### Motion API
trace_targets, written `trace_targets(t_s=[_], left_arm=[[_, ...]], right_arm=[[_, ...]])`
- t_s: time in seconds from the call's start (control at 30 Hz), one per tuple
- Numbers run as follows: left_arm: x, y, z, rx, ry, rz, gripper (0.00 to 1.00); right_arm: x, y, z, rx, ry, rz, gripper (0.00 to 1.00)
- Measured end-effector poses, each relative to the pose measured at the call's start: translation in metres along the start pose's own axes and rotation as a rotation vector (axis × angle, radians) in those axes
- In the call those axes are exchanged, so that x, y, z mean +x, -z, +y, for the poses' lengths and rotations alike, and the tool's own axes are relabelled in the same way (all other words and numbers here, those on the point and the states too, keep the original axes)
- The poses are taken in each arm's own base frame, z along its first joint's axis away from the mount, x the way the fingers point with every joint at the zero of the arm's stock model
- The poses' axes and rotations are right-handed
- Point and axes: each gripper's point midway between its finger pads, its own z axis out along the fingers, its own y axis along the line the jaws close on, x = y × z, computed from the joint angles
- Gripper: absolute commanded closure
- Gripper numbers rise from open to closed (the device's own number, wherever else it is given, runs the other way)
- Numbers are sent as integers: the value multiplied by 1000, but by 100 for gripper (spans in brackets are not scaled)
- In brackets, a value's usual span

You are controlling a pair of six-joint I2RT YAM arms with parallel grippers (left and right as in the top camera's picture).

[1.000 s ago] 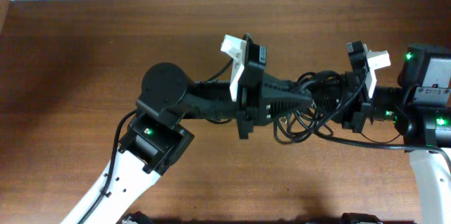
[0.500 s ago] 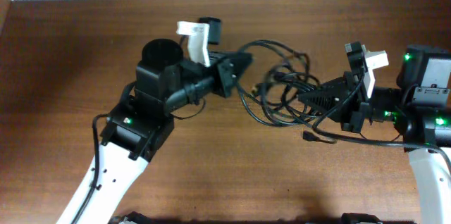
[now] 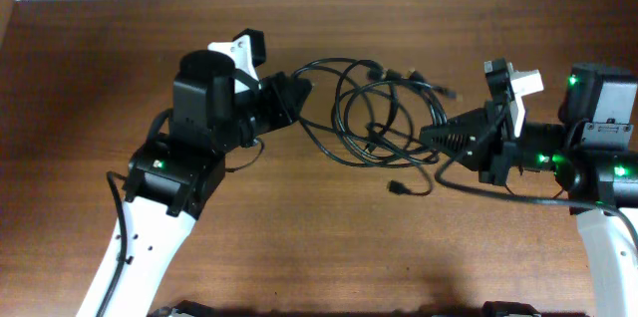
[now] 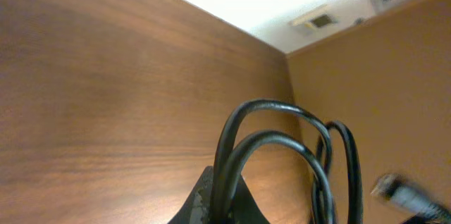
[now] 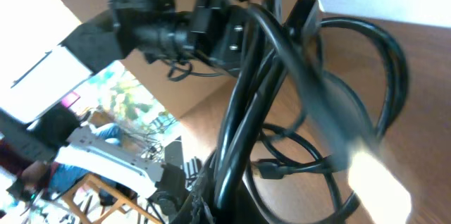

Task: Untangle cables

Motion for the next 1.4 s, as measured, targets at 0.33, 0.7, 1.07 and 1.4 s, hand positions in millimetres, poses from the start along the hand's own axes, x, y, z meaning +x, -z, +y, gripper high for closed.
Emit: trace_targets(t_s=[0.33,0.7,1.07,1.4], left_arm=[[-21,9,-38,207,-179,-50,100],[-7,56,-130,708,-511,-20,100],[29,89,-181,970,-684,20,100],[50,102,-206,1075,-748,14,100]], right_arm=[[-2,33,-50,272,-260,-65,23],[0,36,-54,293,-291,-71,19],[0,36,-54,293,-284,-69,19],[2,25,-47,259,-262,-38,56]])
